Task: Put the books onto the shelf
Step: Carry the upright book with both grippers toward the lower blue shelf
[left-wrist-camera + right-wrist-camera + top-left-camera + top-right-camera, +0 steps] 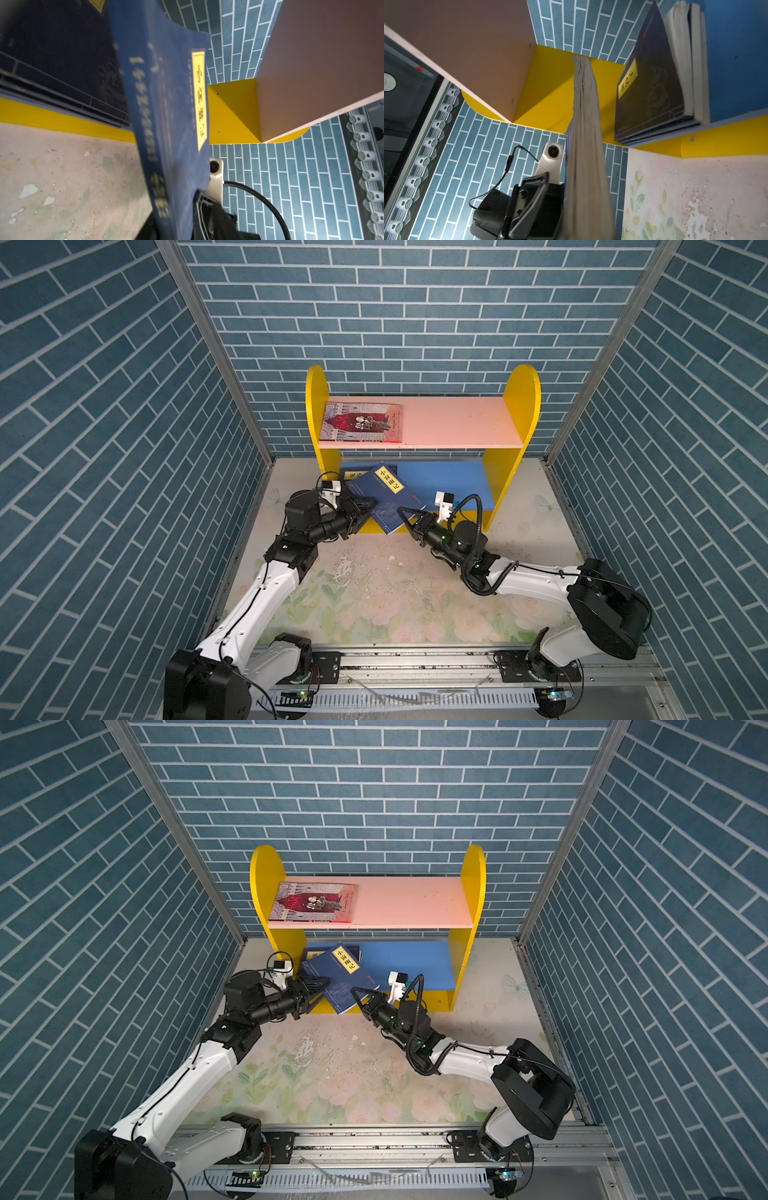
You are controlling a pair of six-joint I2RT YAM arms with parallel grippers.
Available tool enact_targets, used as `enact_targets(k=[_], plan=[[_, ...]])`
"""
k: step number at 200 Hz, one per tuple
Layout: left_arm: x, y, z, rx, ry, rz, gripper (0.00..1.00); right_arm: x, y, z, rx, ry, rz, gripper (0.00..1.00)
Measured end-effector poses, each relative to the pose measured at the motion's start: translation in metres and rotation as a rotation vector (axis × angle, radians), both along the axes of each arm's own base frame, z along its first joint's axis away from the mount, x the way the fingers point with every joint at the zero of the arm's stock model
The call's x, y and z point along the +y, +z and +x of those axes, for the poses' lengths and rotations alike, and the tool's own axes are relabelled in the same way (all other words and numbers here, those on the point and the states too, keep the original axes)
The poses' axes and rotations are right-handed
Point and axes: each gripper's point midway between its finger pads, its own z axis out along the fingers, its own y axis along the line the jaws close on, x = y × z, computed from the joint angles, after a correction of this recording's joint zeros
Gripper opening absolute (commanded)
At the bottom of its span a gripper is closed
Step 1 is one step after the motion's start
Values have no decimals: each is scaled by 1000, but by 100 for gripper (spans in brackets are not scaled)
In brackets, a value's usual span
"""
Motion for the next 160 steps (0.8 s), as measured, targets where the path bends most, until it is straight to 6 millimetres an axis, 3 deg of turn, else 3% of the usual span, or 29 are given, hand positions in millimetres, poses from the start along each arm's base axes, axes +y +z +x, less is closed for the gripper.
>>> enact_targets(k=[33,89,129,160], plan=[[0,1,-5,8,-6,-6,58,-4,-8,8,29,46,-40,0],[0,-21,-6,72,-5,6,61,8,15,3,11,177,-23,0],[0,-22,-3,85,2,-6,60,13,9,4,25,217,-38,0],[-1,-18,0,91,5,-23,50,14,3,3,41,245,-54,0]])
